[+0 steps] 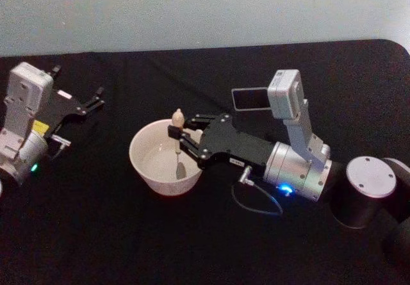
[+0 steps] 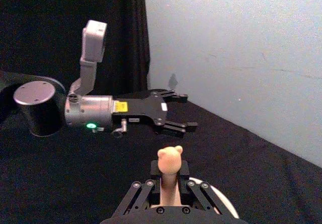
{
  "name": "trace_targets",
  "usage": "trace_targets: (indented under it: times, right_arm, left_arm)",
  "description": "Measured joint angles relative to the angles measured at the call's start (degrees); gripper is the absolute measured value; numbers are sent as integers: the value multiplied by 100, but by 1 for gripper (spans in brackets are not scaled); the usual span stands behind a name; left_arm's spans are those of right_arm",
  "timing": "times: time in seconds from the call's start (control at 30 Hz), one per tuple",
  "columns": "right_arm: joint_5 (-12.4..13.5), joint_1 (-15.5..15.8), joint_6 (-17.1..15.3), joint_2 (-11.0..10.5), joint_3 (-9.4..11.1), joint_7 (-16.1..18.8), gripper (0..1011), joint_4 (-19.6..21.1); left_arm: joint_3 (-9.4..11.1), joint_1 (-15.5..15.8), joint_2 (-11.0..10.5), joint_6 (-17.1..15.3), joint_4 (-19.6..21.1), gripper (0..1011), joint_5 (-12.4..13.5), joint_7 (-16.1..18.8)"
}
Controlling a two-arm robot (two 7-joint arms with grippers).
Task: Pick up the stirring spoon with one hand, stir inside the cup, then place it back in its original position.
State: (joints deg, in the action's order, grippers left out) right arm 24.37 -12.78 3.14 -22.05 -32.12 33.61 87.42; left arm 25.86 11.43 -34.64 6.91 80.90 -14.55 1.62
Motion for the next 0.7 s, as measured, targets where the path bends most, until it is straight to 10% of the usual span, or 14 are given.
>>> trace_targets:
  times: [0.7]
  right_arm:
    - [-163,-370,128,380,-308,-14,210,-434]
  left_arm:
    - [0,0,0,0,0,1001,0,0]
